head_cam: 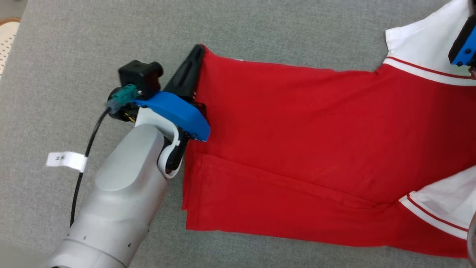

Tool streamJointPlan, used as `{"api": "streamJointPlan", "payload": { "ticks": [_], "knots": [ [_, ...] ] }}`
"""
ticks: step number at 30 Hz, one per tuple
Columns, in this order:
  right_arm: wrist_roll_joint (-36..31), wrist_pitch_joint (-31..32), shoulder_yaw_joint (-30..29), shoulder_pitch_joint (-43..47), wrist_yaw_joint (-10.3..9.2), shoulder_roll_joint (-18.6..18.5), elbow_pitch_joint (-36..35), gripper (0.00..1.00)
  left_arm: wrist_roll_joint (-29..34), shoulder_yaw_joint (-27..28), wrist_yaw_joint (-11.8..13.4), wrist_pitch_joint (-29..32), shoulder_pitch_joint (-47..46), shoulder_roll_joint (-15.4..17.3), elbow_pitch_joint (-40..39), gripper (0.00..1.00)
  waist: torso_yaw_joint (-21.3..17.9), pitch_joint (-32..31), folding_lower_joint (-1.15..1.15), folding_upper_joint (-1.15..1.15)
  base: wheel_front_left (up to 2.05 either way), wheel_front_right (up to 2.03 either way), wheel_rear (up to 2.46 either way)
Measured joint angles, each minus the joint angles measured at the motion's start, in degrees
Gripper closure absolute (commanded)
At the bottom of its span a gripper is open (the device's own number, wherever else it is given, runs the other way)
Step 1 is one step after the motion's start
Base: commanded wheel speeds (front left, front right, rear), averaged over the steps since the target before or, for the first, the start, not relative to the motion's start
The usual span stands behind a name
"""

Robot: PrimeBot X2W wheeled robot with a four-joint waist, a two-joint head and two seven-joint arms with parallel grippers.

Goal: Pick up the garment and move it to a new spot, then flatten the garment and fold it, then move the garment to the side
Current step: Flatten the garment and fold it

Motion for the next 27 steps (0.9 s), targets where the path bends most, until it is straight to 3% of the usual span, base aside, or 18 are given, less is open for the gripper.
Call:
{"api": "streamJointPlan", "payload": {
  "ticks": [6, 12, 20, 27],
  "knots": [
    [2.98, -9.90, -2.31, 2.16, -0.01, 2.70, -0.90, 1.00, 3.56, 6.79, 0.35, 0.00, 4.77, 0.34, -2.58, 1.00, -1.60, -2.44, 0.00, 0.00, 0.00, 0.00, 0.00],
    [11.38, -16.94, 2.12, 7.93, 0.00, 3.77, -2.68, 1.00, 6.20, 12.88, 0.43, 0.00, 10.23, 0.59, -3.20, 1.00, -4.45, -6.72, 0.00, 0.00, 0.00, 0.00, 0.00],
    [24.50, -18.85, 9.84, 22.02, -0.01, 2.50, -12.33, 1.00, 9.80, 20.31, 0.59, 0.00, 18.72, 0.22, -3.83, 1.00, -8.41, -13.77, -0.02, 0.00, 0.00, 0.00, 0.00],
    [32.84, -16.79, 10.20, 40.38, -0.01, 2.66, -24.05, 1.00, 12.88, 23.65, 0.64, 0.00, 27.19, -1.27, -2.04, 1.00, -11.92, -19.37, -0.02, 0.00, 0.00, 0.00, 0.00]
  ]
}}
